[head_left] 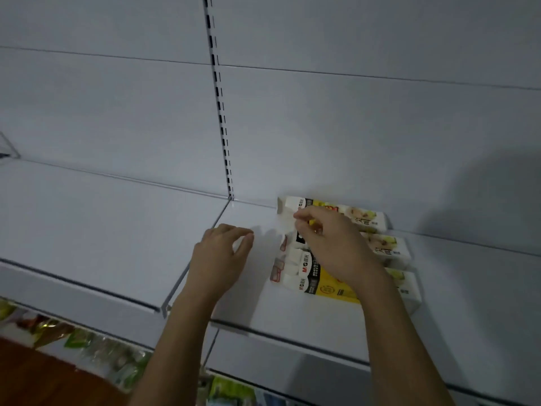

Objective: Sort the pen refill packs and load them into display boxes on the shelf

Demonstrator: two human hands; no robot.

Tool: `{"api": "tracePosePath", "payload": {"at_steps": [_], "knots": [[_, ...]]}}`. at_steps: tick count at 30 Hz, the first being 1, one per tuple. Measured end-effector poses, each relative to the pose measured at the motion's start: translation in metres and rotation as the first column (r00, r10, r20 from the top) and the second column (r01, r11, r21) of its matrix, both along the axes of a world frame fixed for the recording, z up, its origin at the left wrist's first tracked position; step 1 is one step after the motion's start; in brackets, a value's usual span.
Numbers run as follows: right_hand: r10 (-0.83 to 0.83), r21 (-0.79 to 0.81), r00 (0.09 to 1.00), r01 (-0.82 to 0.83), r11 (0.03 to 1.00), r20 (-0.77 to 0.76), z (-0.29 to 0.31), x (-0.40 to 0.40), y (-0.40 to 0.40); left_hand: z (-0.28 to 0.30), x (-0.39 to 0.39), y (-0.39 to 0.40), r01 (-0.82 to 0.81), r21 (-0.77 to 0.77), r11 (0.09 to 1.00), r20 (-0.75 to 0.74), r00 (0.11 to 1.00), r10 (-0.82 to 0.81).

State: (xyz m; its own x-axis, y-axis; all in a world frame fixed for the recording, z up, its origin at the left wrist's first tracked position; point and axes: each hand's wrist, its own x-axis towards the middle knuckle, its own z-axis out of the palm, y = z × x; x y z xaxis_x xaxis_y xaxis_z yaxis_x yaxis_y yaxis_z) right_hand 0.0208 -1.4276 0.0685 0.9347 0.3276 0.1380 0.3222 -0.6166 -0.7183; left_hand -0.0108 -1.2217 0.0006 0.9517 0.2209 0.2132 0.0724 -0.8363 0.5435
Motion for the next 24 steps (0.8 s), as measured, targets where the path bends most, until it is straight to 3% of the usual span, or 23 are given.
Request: {"api": "tracePosePath", "payload": {"at_steps": [6,14,18,24], "knots": [[0.302,-0.010,0.947,-0.305,0.952,-0.107,-0.009,-0.048,0.016,-0.001,-0.102,0.010,-0.242,0.021,0.970,-0.024,0.970,0.242],[0.631,-0.150,0.699,-0.701,0.697,-0.336,-0.022,-0.126,0.101,-0.008,-0.236,0.057,-0.489,0.049,0.871,-0.231,0.843,0.486],[0.664,-0.247,0.658,-0.751,0.612,-0.355,-0.023,-0.153,0.146,-0.007,-0.283,0.090,-0.541,-0.001,0.841,-0.291,0.805,0.517],[0.704,-0.265,0.628,-0.778,0.570,-0.331,-0.036,-0.210,0.243,-0.015,-0.357,0.173,-0.610,0.002,0.792,-0.332,0.747,0.576]]}}
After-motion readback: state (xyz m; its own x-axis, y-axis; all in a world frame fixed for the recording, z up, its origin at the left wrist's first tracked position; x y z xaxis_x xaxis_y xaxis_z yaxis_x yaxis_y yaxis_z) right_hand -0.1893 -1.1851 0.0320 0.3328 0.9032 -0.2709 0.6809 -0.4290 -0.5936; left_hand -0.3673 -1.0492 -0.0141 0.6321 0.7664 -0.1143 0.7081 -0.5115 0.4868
